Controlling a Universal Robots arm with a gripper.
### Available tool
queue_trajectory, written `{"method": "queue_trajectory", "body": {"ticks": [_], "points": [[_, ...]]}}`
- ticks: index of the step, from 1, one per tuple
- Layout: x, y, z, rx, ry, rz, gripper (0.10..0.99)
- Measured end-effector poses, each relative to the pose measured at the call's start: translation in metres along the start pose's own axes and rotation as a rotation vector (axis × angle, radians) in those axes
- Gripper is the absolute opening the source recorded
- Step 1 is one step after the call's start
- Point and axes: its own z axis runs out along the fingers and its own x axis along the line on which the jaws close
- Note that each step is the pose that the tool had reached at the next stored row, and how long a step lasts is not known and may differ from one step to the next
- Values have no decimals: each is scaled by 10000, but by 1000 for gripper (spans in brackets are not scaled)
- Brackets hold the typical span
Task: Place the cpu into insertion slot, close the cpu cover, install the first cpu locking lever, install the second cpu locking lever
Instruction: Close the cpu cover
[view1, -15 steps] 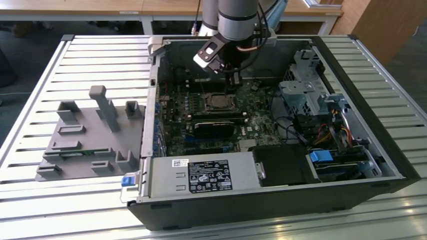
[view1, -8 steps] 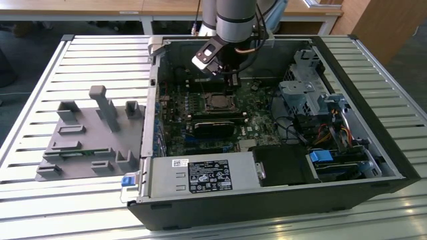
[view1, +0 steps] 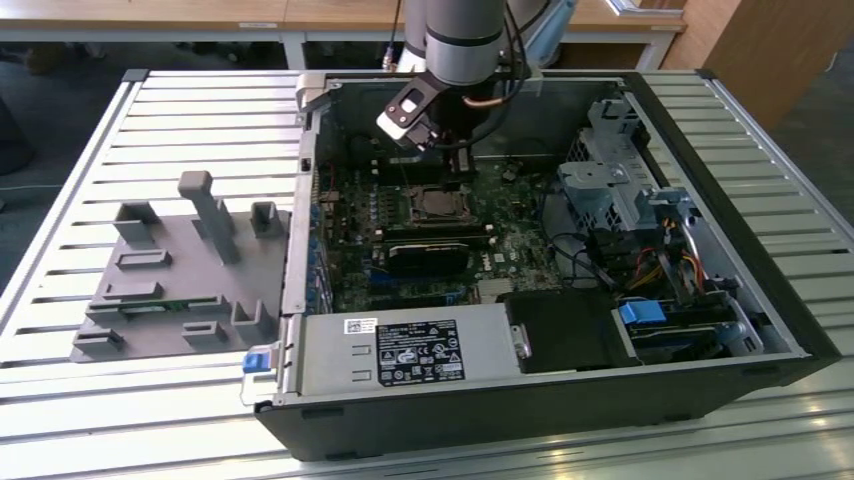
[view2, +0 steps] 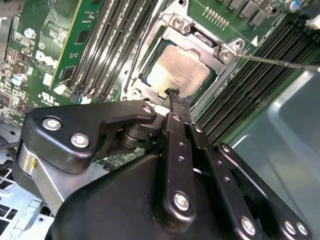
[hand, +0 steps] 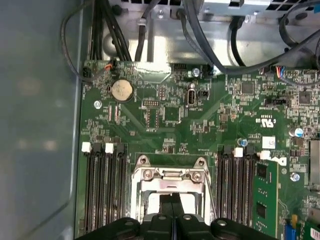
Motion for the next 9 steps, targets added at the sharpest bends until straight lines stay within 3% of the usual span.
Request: {"method": "queue_trajectory", "body": {"ticks": [9], "points": [[2, -92, -4, 0, 1, 1, 106]]}}
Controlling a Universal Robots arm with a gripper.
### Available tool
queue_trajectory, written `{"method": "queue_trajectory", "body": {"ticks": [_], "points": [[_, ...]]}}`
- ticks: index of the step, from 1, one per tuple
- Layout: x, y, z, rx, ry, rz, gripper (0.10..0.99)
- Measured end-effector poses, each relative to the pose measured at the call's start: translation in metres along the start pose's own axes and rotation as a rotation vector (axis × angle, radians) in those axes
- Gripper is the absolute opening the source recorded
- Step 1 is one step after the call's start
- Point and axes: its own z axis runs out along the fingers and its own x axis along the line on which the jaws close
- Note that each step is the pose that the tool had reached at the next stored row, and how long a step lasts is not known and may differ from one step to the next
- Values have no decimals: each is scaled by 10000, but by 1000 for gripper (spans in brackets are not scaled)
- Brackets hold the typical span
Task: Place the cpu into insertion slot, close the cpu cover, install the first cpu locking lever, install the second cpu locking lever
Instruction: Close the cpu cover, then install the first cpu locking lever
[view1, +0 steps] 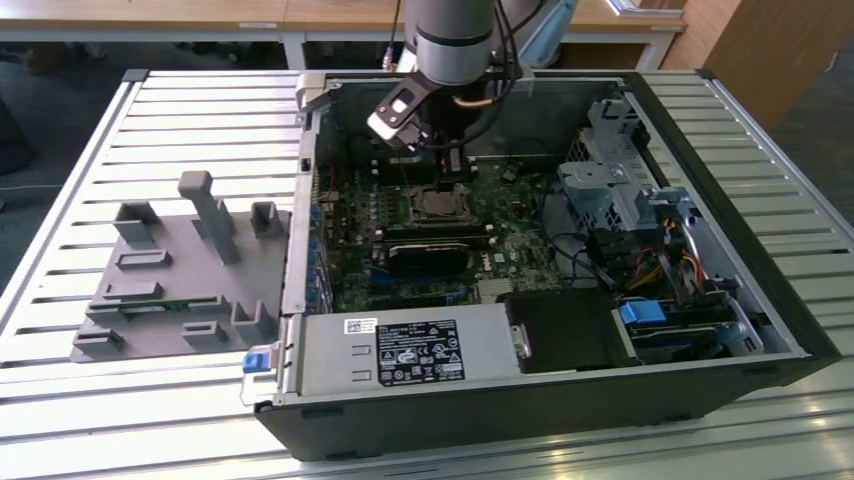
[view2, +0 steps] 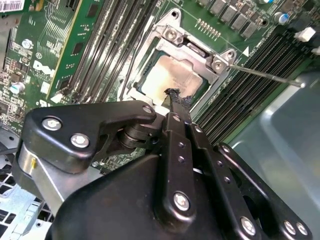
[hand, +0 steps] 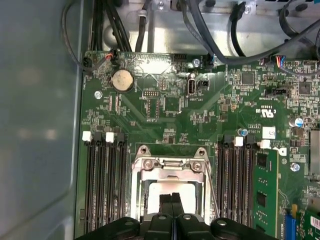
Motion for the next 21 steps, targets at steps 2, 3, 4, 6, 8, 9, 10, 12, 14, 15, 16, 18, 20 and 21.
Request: {"method": "queue_trajectory", "body": {"ticks": [2, 3, 4, 6, 8, 9, 10, 12, 14, 15, 16, 18, 20, 21], "points": [[0, -12, -1, 1, -1, 0, 106], [0, -16, -1, 0, 0, 0, 106], [0, -19, -1, 0, 0, 0, 106], [0, -20, -1, 0, 0, -2, 106], [0, -20, -4, 1, -1, -1, 106], [-1, -20, -11, 2, -3, -1, 106], [0, -20, -19, 1, -1, 0, 106], [0, -18, -47, 0, 0, 0, 106], [0, -17, -83, 1, 0, 0, 106], [0, -16, -103, 2, 0, 0, 106], [0, -15, -125, 4, -1, 0, 106], [-1, -13, -178, 7, 0, 0, 106], [-1, -10, -241, 10, 0, 0, 106], [-1, -9, -270, 13, 0, 0, 106]]}}
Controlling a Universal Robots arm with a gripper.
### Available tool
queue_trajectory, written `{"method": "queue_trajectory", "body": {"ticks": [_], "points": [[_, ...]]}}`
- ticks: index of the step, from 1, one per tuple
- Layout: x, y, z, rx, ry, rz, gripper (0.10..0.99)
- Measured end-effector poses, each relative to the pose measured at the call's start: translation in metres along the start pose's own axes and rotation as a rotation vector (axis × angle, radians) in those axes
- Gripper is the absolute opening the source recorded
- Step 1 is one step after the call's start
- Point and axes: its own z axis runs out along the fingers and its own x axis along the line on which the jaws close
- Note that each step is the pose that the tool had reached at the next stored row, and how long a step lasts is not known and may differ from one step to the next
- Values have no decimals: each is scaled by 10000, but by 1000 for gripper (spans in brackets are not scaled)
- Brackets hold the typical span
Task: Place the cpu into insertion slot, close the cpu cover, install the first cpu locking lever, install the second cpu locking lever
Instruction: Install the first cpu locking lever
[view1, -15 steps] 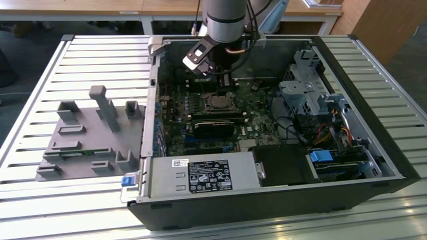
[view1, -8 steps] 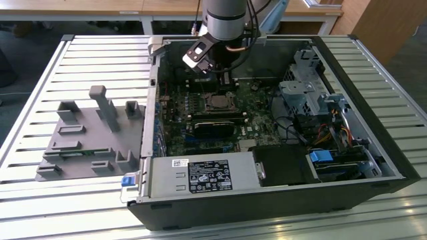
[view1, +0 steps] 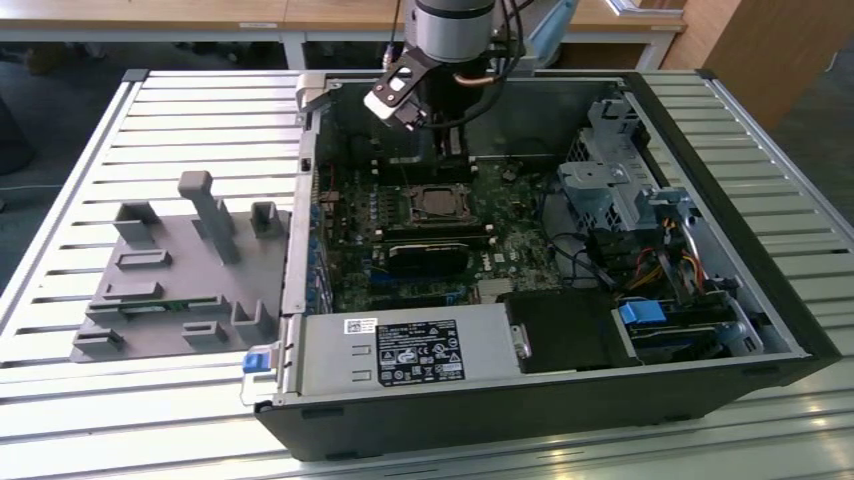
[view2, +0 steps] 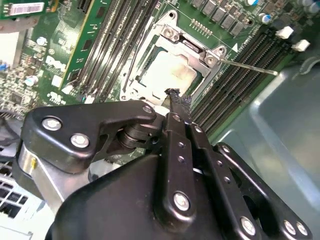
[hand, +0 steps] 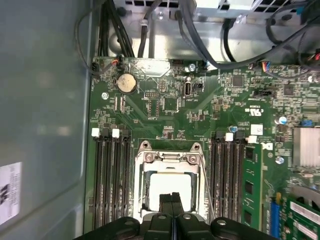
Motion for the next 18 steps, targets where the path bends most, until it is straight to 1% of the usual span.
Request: {"method": "queue_trajectory", "body": {"ticks": [5, 14, 16, 18], "points": [[-1, 5, -123, 25, 0, -1, 106], [-2, 18, -421, 52, 1, -9, 106], [-2, 19, -437, 54, -7, -121, 106], [-2, 19, -437, 51, -10, -422, 106]]}}
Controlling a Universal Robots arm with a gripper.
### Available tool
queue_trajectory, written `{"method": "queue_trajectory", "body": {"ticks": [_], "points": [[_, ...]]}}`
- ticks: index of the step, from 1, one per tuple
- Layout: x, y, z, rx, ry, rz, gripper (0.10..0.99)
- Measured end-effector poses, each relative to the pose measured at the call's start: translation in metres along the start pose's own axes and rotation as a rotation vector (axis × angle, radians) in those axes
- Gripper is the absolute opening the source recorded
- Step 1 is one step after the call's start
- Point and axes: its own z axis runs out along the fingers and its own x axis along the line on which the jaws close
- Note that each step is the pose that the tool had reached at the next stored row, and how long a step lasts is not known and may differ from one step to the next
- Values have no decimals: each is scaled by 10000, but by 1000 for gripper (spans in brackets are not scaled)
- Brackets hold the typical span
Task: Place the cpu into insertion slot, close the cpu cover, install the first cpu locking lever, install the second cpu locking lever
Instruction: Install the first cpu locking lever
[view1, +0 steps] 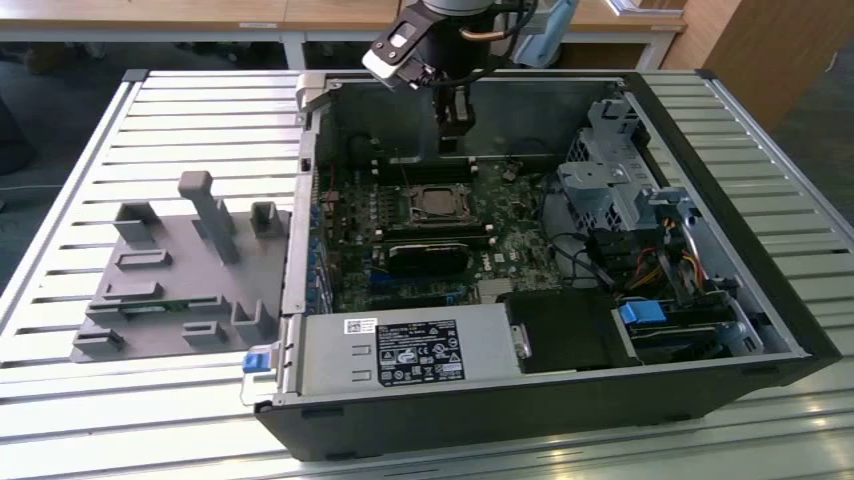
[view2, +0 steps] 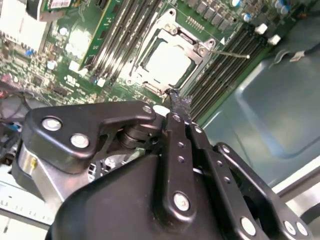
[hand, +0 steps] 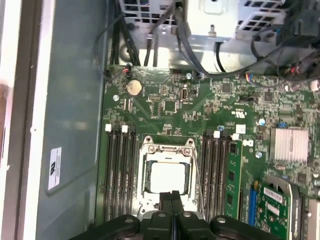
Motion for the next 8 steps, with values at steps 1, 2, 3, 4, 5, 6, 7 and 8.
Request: {"method": "queue_trajectory", "body": {"ticks": [1, 2, 3, 4, 5, 6, 7, 8], "points": [[0, 0, 0, -1, 4, -170, 106], [0, 0, -1, -2, 10, -342, 106], [0, -1, -1, -2, 15, -511, 106], [0, -1, -1, -3, 21, -693, 106], [0, -1, -1, -4, 28, -872, 106], [0, 0, -1, -7, 36, -1064, 106], [0, 0, -1, -8, 43, -1242, 106], [0, 0, -1, -9, 49, -1420, 106]]}}
